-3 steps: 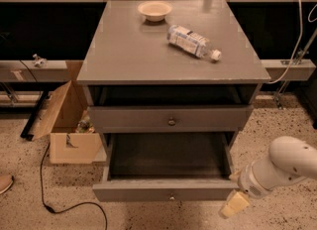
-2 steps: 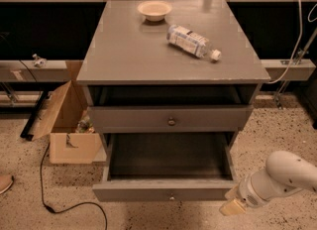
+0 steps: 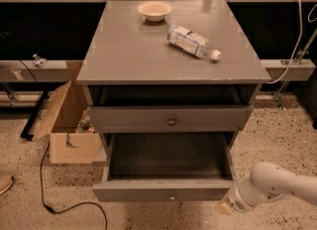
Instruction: Close middle drawer
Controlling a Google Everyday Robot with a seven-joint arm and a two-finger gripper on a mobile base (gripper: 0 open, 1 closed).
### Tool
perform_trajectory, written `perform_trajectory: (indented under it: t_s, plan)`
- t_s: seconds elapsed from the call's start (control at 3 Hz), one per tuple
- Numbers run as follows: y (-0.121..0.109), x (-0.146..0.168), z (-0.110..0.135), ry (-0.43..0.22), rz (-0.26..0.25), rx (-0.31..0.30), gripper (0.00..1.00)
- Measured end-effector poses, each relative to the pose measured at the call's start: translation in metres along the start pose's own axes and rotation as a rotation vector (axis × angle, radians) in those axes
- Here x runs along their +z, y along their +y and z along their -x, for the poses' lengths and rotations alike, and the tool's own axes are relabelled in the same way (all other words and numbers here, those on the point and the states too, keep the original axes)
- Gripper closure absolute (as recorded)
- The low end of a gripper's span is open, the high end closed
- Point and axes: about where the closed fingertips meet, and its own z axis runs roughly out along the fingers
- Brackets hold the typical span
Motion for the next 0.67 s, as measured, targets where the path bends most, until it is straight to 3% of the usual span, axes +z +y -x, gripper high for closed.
perform_trajectory:
  t_s: [0.33, 0.67]
  plan:
    - [-0.0296, 0.0249, 0.0153, -0.025, -0.071, 0.026, 1.00]
    - [-0.0297, 0.0249, 0.0154, -0.025, -0.071, 0.026, 1.00]
